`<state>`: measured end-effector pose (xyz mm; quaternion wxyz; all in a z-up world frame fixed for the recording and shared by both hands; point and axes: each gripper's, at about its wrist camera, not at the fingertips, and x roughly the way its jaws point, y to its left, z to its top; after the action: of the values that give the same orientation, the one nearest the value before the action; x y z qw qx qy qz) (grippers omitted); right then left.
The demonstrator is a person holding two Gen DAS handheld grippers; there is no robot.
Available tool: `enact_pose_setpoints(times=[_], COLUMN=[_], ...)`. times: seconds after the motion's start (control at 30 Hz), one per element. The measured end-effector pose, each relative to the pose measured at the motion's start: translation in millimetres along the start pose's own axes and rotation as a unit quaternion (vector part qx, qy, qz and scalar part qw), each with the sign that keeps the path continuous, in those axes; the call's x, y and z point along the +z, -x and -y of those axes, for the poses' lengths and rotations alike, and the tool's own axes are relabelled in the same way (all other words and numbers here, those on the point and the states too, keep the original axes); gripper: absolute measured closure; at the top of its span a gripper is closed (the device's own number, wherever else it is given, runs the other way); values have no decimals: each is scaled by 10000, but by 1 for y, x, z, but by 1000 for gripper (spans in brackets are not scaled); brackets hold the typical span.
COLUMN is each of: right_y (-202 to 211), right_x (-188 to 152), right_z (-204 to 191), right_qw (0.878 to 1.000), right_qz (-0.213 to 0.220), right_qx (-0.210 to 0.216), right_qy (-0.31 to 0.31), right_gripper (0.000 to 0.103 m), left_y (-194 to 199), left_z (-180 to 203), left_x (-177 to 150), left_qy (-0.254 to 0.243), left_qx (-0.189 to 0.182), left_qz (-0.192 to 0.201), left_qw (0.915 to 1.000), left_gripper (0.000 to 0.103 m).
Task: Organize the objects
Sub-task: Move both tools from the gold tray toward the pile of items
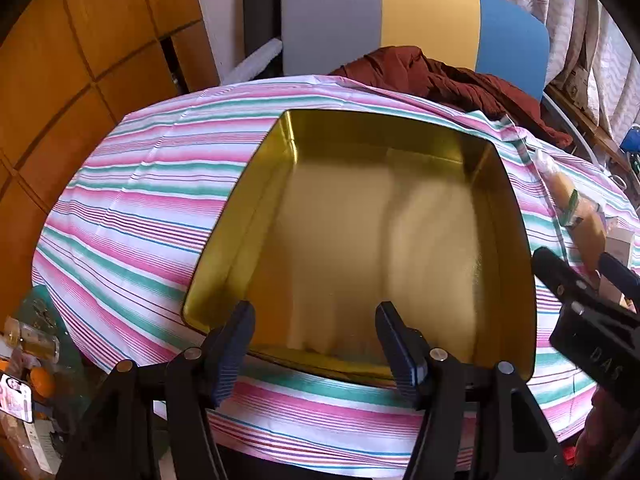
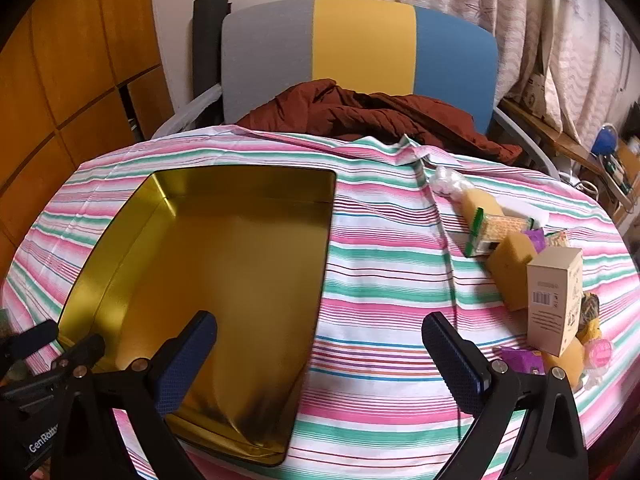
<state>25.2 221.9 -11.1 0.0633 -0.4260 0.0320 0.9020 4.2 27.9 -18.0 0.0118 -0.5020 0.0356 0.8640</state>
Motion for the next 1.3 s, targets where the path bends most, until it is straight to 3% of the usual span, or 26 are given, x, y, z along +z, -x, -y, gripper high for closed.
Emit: enact_pose_setpoints(times=[0.27, 0.6, 0.8, 1.1, 1.3], right_y=[3, 10, 15, 23, 27], right_x=[-1, -7, -13, -31, -48], right_z=[17, 62, 98, 154, 197], right_qw=[9998, 9981, 9953, 9890, 9881], right_qz=[24, 56, 65, 152, 228], right_qx=[-75, -416, -720, -1209, -1184], right_qy=[-172, -462, -638, -842, -959], right_gripper=[0, 0, 0, 0, 0], left_y=[6, 14, 22, 20, 15], left_z=[22, 54, 85, 125, 152], left_x=[-3, -5, -5, -1, -1], left_qy=[-367, -822, -1170, -1418, -1684], left_qx=[-43, -889, -1267, -1887, -2177], left_qz=[139, 225, 252, -49, -175], left_qw=[9992, 9924, 9847, 9717, 9612], left_gripper=[40, 40, 40, 40, 39])
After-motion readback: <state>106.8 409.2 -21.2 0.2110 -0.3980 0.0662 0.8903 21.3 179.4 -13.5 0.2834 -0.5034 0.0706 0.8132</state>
